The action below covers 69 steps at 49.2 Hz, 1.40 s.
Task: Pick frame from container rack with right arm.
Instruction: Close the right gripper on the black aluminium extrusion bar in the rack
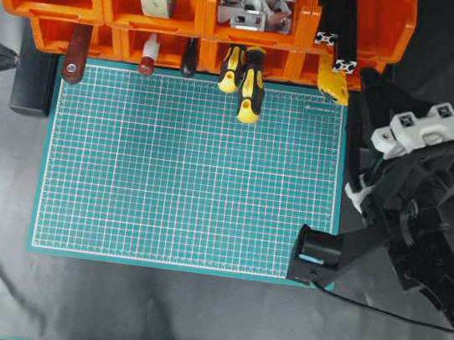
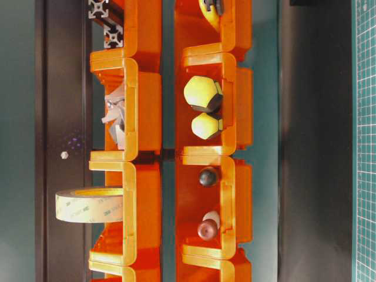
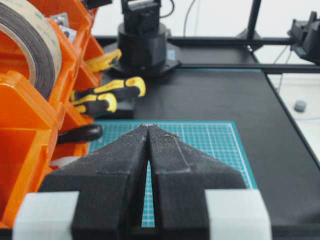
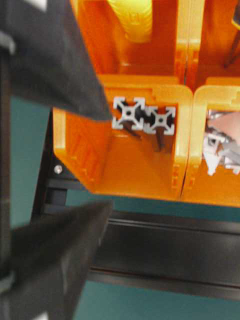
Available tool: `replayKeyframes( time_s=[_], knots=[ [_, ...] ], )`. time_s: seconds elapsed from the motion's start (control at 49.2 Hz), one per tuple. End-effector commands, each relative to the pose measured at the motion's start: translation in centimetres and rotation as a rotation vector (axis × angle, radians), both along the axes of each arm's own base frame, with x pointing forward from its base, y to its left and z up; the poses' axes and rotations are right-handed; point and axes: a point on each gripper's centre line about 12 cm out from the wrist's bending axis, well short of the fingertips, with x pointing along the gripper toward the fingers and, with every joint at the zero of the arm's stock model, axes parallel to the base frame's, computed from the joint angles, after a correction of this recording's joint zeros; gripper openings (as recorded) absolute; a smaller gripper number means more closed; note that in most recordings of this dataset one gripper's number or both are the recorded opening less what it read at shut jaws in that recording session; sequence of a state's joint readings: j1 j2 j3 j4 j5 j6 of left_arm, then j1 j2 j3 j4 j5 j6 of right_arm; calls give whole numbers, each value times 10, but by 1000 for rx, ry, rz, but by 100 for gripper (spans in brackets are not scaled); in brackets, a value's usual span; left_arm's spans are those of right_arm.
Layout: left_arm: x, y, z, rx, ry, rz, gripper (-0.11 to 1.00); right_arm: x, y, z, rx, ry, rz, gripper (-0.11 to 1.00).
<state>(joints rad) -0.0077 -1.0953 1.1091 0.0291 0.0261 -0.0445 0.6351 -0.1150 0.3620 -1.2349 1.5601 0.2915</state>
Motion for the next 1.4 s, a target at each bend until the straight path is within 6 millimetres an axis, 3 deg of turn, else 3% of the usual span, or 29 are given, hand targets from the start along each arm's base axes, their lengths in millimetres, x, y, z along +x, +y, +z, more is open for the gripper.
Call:
replayKeyframes(
  time_s=[0.0, 0.061, 0.366, 0.935, 1.382],
  knots=[
    [2, 0, 3, 0, -5, -2, 0, -2, -2, 0, -10, -8, -8, 79],
    [2, 0, 3, 0, -5, -2, 0, -2, -4, -5, -14, -6, -11, 84],
    [2, 0, 4, -2, -9, -2, 0, -2, -20, -23, -29, 2, -53, 81],
    [2, 0, 3, -32, -7, -1, 0, 16, -38, -29, -8, -35, -65, 81],
    [2, 0, 3, -32, -4, 0, 0, 18, -43, -27, -24, -57, -78, 77]
  ],
)
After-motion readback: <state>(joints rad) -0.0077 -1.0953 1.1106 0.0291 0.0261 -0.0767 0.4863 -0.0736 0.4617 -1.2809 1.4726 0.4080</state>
